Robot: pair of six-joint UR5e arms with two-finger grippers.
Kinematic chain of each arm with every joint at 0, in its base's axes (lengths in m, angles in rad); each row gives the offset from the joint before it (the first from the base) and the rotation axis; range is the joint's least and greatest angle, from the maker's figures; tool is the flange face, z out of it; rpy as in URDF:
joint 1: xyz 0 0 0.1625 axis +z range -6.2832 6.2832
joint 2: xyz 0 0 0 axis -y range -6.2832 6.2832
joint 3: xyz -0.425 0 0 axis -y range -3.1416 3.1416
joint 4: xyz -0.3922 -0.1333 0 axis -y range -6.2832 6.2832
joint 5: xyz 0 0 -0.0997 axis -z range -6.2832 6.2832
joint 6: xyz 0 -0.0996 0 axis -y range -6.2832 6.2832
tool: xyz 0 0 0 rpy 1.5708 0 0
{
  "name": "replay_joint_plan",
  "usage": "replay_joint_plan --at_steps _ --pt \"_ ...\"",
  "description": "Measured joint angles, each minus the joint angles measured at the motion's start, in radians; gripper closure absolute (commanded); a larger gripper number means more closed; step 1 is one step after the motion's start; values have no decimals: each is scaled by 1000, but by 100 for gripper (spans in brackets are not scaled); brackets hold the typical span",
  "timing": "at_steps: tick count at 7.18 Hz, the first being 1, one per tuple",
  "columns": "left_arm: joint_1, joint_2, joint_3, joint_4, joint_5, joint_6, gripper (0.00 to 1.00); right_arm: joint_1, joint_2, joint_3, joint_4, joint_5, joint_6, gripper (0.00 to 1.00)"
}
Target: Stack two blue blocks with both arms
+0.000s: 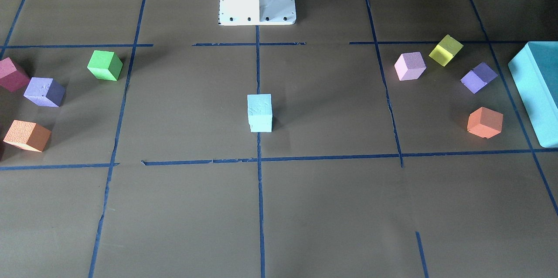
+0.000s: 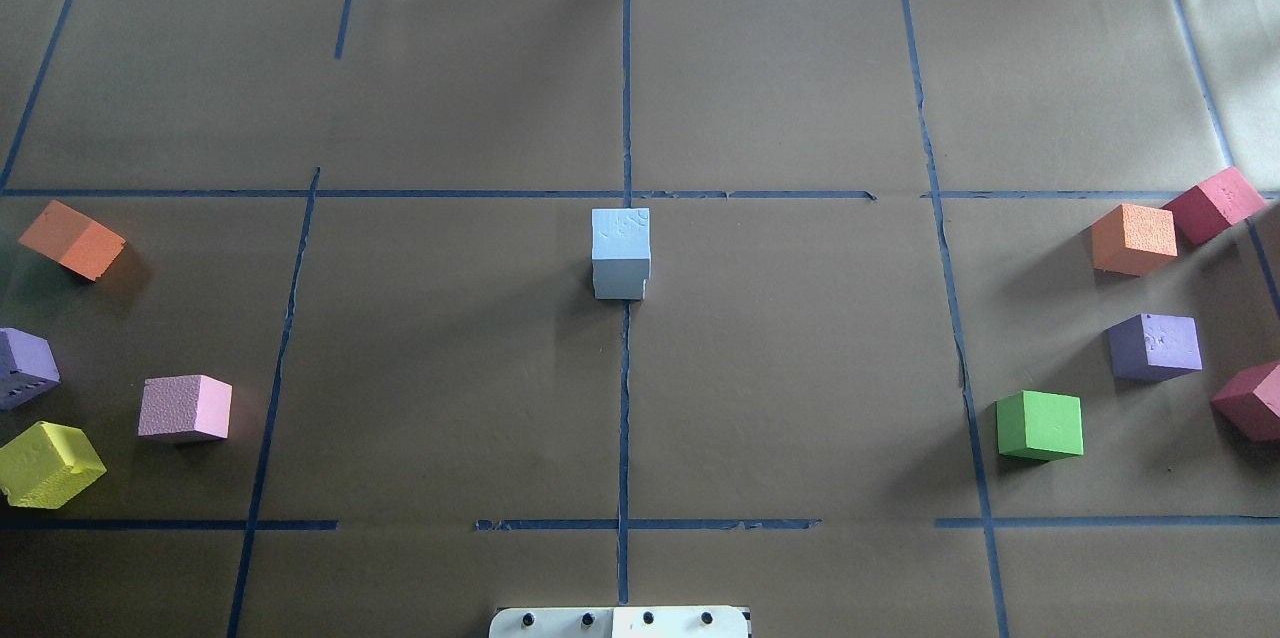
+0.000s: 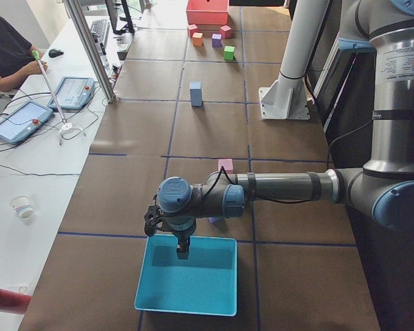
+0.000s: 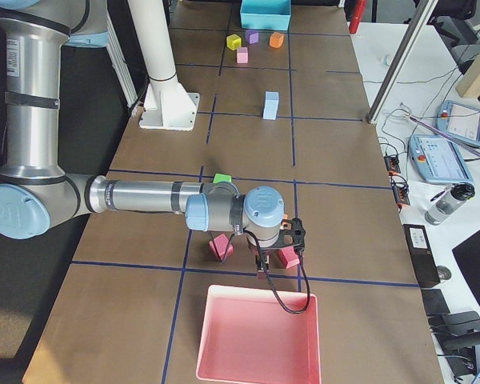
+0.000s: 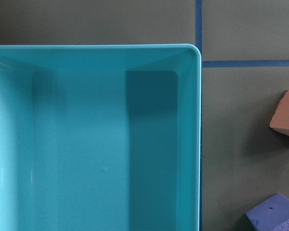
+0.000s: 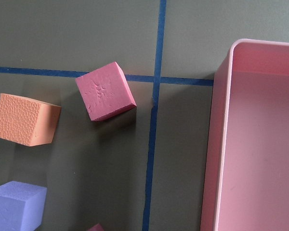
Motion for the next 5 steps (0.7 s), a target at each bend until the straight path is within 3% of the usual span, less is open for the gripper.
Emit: replay_joint_plan --at_steps 5 --pt "0 2 5 -10 -11 0 0 1 1 1 0 0 -1 0"
